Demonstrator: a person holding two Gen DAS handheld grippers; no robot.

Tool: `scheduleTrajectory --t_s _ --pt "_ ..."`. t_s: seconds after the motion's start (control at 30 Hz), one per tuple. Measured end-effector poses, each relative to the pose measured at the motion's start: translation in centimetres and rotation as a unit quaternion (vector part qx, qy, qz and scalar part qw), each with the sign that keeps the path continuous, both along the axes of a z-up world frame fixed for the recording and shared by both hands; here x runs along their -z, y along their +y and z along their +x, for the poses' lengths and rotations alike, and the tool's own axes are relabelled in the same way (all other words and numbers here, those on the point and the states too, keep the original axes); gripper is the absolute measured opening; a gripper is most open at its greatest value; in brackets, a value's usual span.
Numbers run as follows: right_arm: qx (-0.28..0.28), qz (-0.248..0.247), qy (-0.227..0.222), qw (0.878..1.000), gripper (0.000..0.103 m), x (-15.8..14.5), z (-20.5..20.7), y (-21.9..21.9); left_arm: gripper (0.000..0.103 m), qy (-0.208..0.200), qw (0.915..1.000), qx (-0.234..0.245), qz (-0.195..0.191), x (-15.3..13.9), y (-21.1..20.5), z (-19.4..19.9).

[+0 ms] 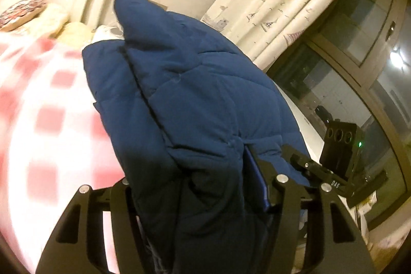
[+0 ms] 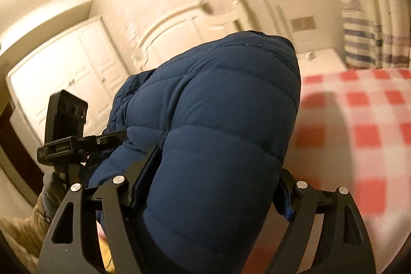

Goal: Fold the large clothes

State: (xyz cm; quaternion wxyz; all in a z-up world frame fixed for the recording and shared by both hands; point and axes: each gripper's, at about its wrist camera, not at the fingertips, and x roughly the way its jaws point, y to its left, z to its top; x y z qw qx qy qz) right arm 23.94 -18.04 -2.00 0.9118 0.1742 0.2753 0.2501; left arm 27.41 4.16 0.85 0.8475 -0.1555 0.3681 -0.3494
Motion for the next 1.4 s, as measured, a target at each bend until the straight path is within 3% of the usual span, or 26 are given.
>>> scheduleTrajectory --t_s 0.1,0.17,0.23,0.27,0.3,0.33,0.43,0.53,0.63,0.67,0.73,0.8,0.87,0.9,0.93,1.0,1.07,1.17,1.4 --pt "0.032 0.005 0.028 0.999 0.079 1.0 4.0 -3.1 0.06 0.031 0.9994 0.009 -0.01 1.8 -3.2 5.2" --pt "0.057 -0.007 0.072 0.996 0.079 3.4 6.6 -4.7 0.061 0.068 0.9976 0.014 -0.005 5.0 -5.5 8.5" --pt "0.083 -0.013 0.141 0.986 0.083 7.0 9.0 -5.7 0.078 0.132 0.9912 0.001 -0.005 9.8 -6.9 11.1" --pt "0.088 0.011 0.144 0.986 0.087 8.2 9.2 -6.4 0.084 0.128 0.9909 -0.001 -0.041 10.9 -6.6 11.3" --pt "0.081 0.044 0.139 0.986 0.087 8.9 9.2 -7.2 0.085 0.129 0.99 0.001 -0.057 11.4 -6.4 11.3" --pt "0.077 0.044 0.141 0.986 0.093 8.8 9.1 -7.2 0.086 0.128 0.9902 0.0 -0.057 11.3 -6.2 11.1" --pt "0.094 -0.02 0.113 0.989 0.096 6.6 7.7 -6.6 0.086 0.095 0.9946 -0.039 -0.016 9.1 -5.4 9.6" --pt "0.121 -0.062 0.035 0.99 0.096 3.7 4.7 -6.4 0.087 -0.036 0.9903 -0.132 0.022 2.7 -3.7 6.5" --pt "0.1 -0.127 -0.033 0.986 0.093 1.5 3.3 -3.1 0.101 -0.09 0.9869 -0.131 0.029 -2.4 -6.0 6.7" --pt "0.086 -0.153 -0.05 0.983 0.082 1.1 2.9 -1.5 0.1 -0.092 0.9876 -0.119 0.045 -3.0 -6.9 7.1" --pt "0.071 -0.205 -0.074 0.973 0.076 0.8 2.8 1.2 0.101 -0.095 0.9872 -0.082 0.098 -3.4 -10.8 9.2" --pt "0.059 -0.246 -0.085 0.964 0.075 0.9 2.7 3.6 0.101 -0.092 0.983 -0.058 0.149 -2.3 -14.0 11.5" --pt "0.049 -0.275 -0.079 0.957 0.075 1.7 2.7 5.2 0.101 -0.075 0.973 -0.056 0.211 0.9 -15.5 15.0" --pt "0.037 -0.298 -0.051 0.952 0.075 3.2 3.5 6.3 0.101 -0.061 0.9685 -0.062 0.233 2.5 -16.2 16.9" --pt "0.03 -0.316 -0.033 0.948 0.077 4.5 4.3 6.6 0.101 -0.033 0.9696 -0.059 0.235 4.3 -17.1 18.5" --pt "0.038 -0.355 -0.062 0.932 0.077 6.2 4.2 7.6 0.101 -0.007 0.982 -0.058 0.18 6.2 -15.4 19.5" --pt "0.036 -0.344 -0.046 0.937 0.079 6.7 5.0 7.5 0.101 -0.012 0.9827 -0.065 0.173 7.3 -14.4 19.4" --pt "0.025 -0.359 -0.039 0.932 0.081 6.9 5.6 7.8 0.101 -0.006 0.9833 -0.069 0.168 8.3 -13.7 19.9" --pt "0.026 -0.352 -0.039 0.935 0.083 7.1 6.2 7.5 0.101 0.005 0.984 -0.078 0.16 7.5 -13.2 19.9"
